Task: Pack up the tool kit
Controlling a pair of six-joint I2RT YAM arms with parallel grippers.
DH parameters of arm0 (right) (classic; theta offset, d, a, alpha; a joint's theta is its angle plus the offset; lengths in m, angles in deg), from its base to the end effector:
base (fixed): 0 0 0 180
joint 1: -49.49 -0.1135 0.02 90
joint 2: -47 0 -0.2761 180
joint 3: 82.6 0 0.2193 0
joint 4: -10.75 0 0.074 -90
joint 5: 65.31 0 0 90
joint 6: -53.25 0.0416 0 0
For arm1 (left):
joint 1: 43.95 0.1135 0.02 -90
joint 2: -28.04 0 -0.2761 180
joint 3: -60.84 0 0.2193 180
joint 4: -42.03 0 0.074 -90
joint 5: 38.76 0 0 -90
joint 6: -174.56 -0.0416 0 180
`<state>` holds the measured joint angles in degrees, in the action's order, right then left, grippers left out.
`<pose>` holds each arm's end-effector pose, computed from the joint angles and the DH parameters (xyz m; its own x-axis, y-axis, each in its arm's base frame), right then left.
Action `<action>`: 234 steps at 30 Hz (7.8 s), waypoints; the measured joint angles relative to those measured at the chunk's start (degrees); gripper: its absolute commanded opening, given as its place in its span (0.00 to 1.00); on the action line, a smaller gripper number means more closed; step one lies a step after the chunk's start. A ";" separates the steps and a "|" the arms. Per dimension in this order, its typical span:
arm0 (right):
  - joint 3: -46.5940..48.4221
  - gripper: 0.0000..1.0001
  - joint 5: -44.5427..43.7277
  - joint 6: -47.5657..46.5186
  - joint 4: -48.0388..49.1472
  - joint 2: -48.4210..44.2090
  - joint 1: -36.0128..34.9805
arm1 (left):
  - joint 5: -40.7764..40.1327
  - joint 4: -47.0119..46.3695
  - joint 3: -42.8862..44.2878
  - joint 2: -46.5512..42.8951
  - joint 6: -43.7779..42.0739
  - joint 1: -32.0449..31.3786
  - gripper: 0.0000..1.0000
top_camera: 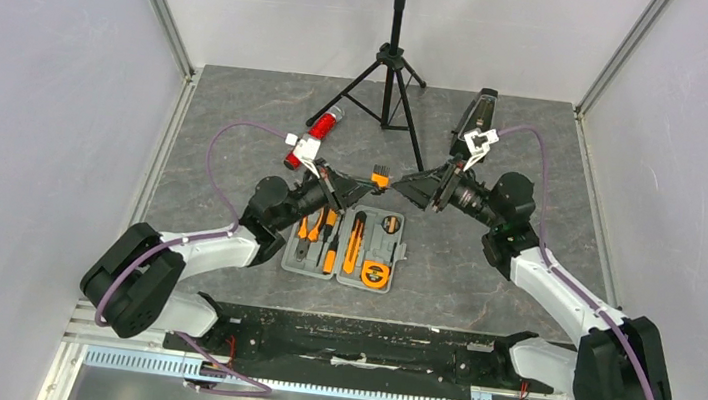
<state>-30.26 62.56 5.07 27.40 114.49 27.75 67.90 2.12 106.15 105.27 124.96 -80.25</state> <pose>0.2068 0.1099 0.3140 -0.5569 0.3446 -0.7557 -0.6589 0.3706 0.6546 0.2008 -0.1623 0.2826 -0.4306 -0.4541 -0.7800 0.6788 0.4067 -0.6115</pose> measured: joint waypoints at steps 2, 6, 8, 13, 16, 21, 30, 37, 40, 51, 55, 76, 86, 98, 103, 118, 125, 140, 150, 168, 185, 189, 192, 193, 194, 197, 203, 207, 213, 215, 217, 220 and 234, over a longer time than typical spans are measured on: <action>-0.17 0.56 2.10 -0.22 4.85 0.22 0.00 | 0.87 -3.91 -0.37 0.02 3.72 0.13 0.02; -0.59 0.54 4.42 -0.24 12.55 1.75 0.00 | 2.03 -10.80 -0.39 0.02 9.46 0.22 0.02; -1.01 0.52 5.11 -0.17 15.28 2.80 0.00 | 2.32 -13.33 -0.39 0.04 11.76 0.22 0.02; -1.84 0.50 6.54 0.81 21.16 4.63 0.00 | 3.17 -18.38 -0.39 1.18 16.74 0.24 0.02; -1.84 0.49 7.61 2.45 25.73 5.49 -0.02 | 3.48 -19.37 -0.39 2.05 18.49 0.24 0.02; -1.81 0.44 9.31 5.75 32.46 7.54 -0.09 | 4.48 -19.85 -0.39 2.78 20.06 0.22 0.02; -1.38 0.17 10.34 10.08 39.04 10.97 -0.96 | 6.47 -21.55 -0.35 2.91 20.63 0.22 0.02; -1.20 0.00 10.36 13.84 41.75 12.15 -1.03 | 7.56 -22.82 -0.31 2.93 21.09 0.42 0.29; -1.18 0.00 10.51 12.61 40.24 11.96 -1.11 | 8.31 -21.35 -0.31 2.75 21.11 1.73 0.45; 10.64 0.00 -0.74 -15.78 -16.24 4.87 -2.56 | -5.46 42.29 10.69 -13.99 -2.03 9.44 0.72; 16.41 0.00 -9.51 -22.91 -35.71 6.32 -4.87 | -10.32 58.18 14.23 -9.73 -6.99 9.55 0.72; 28.22 0.00 -42.82 -28.30 -69.11 24.63 -25.38 | -9.01 69.79 8.24 1.11 -5.68 9.92 0.68; 29.44 0.00 -59.04 -27.41 -73.16 25.62 -24.87 | 5.68 69.55 8.44 0.55 -1.07 8.61 0.69; 29.44 0.00 -64.00 -25.81 -74.60 29.77 -24.65 | -10.14 74.20 11.23 -14.05 -7.23 9.94 0.69; 29.44 0.00 -66.86 -24.74 -74.86 31.50 -25.14 | -23.89 76.48 14.62 -17.94 -15.85 10.36 0.69; 30.12 0.44 -73.42 -21.94 -76.35 37.27 -31.78 | -37.64 75.41 13.53 -26.49 -25.09 12.46 0.69; 31.67 0.47 -67.98 -23.45 -76.35 33.00 -32.09 | -37.59 75.41 13.40 -26.49 -25.53 12.72 0.69; 19.04 0.29 -45.38 -34.14 -62.29 18.88 -17.46 | -22.38 75.01 13.31 -16.92 -21.64 12.76 0.69; 17.55 0.27 -39.15 -35.98 -56.11 22.51 -15.67 | -11.47 74.95 13.25 -4.66 -15.28 8.13 0.67; 15.47 0.26 -44.63 -29.11 -53.16 23.21 -15.13 | -10.82 72.28 12.55 1.46 -11.65 5.49 0.62; 19.54 0.23 -40.35 -30.12 -60.19 18.21 -13.22 | -10.54 74.71 17.94 1.29 -11.61 5.03 0.62; 19.58 0.20 -39.30 -30.38 -61.75 20.57 -13.18 | -10.54 75.21 20.26 1.18 -12.09 5.03 0.62; 19.71 0.16 -38.86 -30.58 -62.75 22.45 -13.22 | -10.47 75.71 20.33 1.20 -12.13 5.03 0.62; 19.82 0.15 -38.73 -30.73 -63.08 23.04 -13.22 | -10.34 75.84 20.31 1.25 -12.13 5.03 0.62; 20.00 0.14 -38.69 -30.82 -63.39 23.50 -13.22 | -10.19 75.73 20.22 1.27 -12.11 5.01 0.62; 20.44 0.12 -38.69 -30.95 -63.71 24.76 -13.22 | -9.94 75.45 19.58 1.27 -12.09 5.01 0.61; 21.57 0.11 -38.88 -30.95 -64.35 25.75 -13.22 | -9.05 75.41 18.93 1.73 -12.09 4.96 0.61; 23.26 0.12 -38.91 -30.97 -65.29 26.21 -13.22 | -8.92 75.41 18.93 1.81 -12.09 4.92 0.61; 25.46 0.11 -39.17 -31.21 -66.45 26.21 -13.22 | -8.81 75.38 18.93 2.10 -12.09 4.92 0.61; 25.57 0.11 -39.17 -31.36 -66.73 26.25 -13.16 | -8.72 75.41 18.93 2.32 -12.09 4.92 0.61; 25.57 0.11 -39.15 -31.41 -67.19 26.56 -13.07 | -8.59 75.41 18.93 2.67 -12.09 4.92 0.61; 25.55 0.10 -39.15 -31.50 -67.38 27.45 -12.96 | -8.57 75.38 18.93 2.86 -12.09 4.92 0.61; 25.53 0.06 -39.50 -32.26 -67.34 29.64 -12.79 | -8.55 74.95 17.99 3.15 -12.09 4.92 0.61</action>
<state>-4.73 23.06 -27.19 -39.94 144.12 14.96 59.36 77.07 124.14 108.42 112.87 -75.33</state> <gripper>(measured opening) 0.068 0.615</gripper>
